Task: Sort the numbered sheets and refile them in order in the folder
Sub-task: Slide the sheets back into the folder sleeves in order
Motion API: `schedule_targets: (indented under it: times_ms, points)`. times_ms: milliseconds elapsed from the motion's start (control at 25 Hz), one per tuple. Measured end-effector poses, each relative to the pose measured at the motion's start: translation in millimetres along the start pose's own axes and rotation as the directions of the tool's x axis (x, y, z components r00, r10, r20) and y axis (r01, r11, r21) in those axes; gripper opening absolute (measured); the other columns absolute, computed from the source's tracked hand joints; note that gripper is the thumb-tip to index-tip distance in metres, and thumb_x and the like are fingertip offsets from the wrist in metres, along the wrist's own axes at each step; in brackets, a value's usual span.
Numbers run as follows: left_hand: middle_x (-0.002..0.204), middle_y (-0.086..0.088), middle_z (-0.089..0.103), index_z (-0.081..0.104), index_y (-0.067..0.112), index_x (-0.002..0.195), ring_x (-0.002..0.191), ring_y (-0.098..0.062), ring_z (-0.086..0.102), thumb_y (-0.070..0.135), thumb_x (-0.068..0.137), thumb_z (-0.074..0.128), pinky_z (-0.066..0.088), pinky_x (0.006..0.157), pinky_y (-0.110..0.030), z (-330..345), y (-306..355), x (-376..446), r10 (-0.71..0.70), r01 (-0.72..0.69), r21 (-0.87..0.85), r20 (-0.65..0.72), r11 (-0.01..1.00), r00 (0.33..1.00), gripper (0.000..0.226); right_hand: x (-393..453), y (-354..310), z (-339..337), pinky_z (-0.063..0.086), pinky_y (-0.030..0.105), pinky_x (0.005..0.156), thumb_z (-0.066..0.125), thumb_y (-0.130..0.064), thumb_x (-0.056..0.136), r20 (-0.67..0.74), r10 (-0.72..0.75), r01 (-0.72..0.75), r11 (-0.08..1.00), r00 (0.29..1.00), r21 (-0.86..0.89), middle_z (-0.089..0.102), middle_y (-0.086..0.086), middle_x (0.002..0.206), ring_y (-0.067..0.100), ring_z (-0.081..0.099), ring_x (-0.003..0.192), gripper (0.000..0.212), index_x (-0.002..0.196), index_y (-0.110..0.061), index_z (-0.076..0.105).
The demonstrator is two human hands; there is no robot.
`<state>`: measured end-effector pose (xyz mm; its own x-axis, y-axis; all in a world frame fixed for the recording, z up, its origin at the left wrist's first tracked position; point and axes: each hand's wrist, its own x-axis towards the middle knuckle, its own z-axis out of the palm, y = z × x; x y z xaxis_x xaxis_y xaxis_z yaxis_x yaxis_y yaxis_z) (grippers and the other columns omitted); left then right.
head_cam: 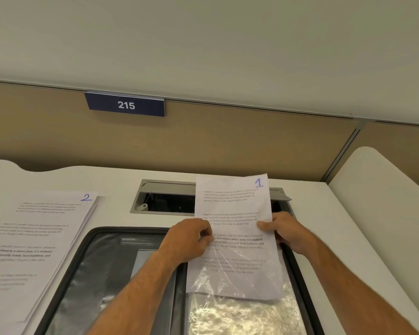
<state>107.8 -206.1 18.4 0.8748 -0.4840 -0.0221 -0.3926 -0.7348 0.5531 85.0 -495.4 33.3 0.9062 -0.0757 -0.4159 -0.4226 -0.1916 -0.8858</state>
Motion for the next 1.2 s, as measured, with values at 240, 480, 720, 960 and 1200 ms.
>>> schedule_targets:
  times_ms: [240, 480, 720, 960, 1200]
  points:
    - [0.111, 0.012, 0.068, 0.065, 0.028, 0.104, 0.097, -0.008, 0.061, 0.039, 0.095, 0.063, 0.05, 0.095, -0.028, 1, 4, -2, -0.004, 0.004, -0.025, 0.008, 1.0, 1.0, 0.014, -5, 0, 2, 0.059, 0.034, 0.071, 0.068, -0.016, 0.094, -0.098, 0.004, 0.004, 0.997, 0.995, 0.083, 0.077, 0.009, 0.106, 0.024, 0.075, 0.092, 0.023, 0.113, -0.004, 0.07]
    - [0.103, 0.012, 0.067, 0.063, 0.026, 0.097, 0.093, -0.008, 0.061, 0.037, 0.094, 0.065, 0.053, 0.092, -0.033, 5, 10, -1, -0.009, 0.008, -0.056, -0.008, 0.998, 1.0, 0.011, -4, -6, -1, 0.06, 0.039, 0.078, 0.071, -0.014, 0.091, -0.124, 0.036, -0.025, 0.995, 0.992, 0.094, 0.077, 0.01, 0.103, 0.026, 0.074, 0.093, 0.02, 0.107, -0.002, 0.073]
    - [0.106, 0.012, 0.065, 0.062, 0.026, 0.1, 0.095, -0.008, 0.059, 0.036, 0.097, 0.062, 0.05, 0.091, -0.028, 6, 12, -1, -0.028, 0.026, -0.055, -0.022, 0.998, 0.999, 0.011, -6, 2, -7, 0.048, 0.032, 0.069, 0.076, -0.021, 0.088, -0.012, 0.147, -0.147, 0.979, 0.989, -0.139, 0.077, 0.005, 0.104, 0.027, 0.07, 0.099, 0.022, 0.109, -0.014, 0.072]
    - [0.107, 0.01, 0.066, 0.062, 0.025, 0.101, 0.096, -0.01, 0.059, 0.036, 0.097, 0.06, 0.05, 0.093, -0.03, 8, 14, -1, -0.039, 0.038, -0.051, -0.032, 0.998, 0.999, 0.011, -10, -5, -9, 0.041, 0.024, 0.057, 0.071, -0.018, 0.092, -0.036, 0.196, -0.198, 0.939, 0.98, -0.283, 0.076, 0.009, 0.102, 0.018, 0.058, 0.076, 0.015, 0.105, -0.011, 0.073]
    - [0.107, 0.01, 0.065, 0.06, 0.027, 0.102, 0.095, -0.011, 0.059, 0.037, 0.098, 0.058, 0.051, 0.093, -0.03, 11, 18, -1, -0.072, 0.069, -0.047, -0.056, 0.996, 0.996, 0.011, -14, -10, 1, 0.043, 0.026, 0.062, 0.069, -0.028, 0.094, -0.115, 0.097, -0.122, 0.965, 0.989, -0.23, 0.077, 0.004, 0.098, 0.014, 0.065, 0.074, 0.016, 0.102, -0.014, 0.071]
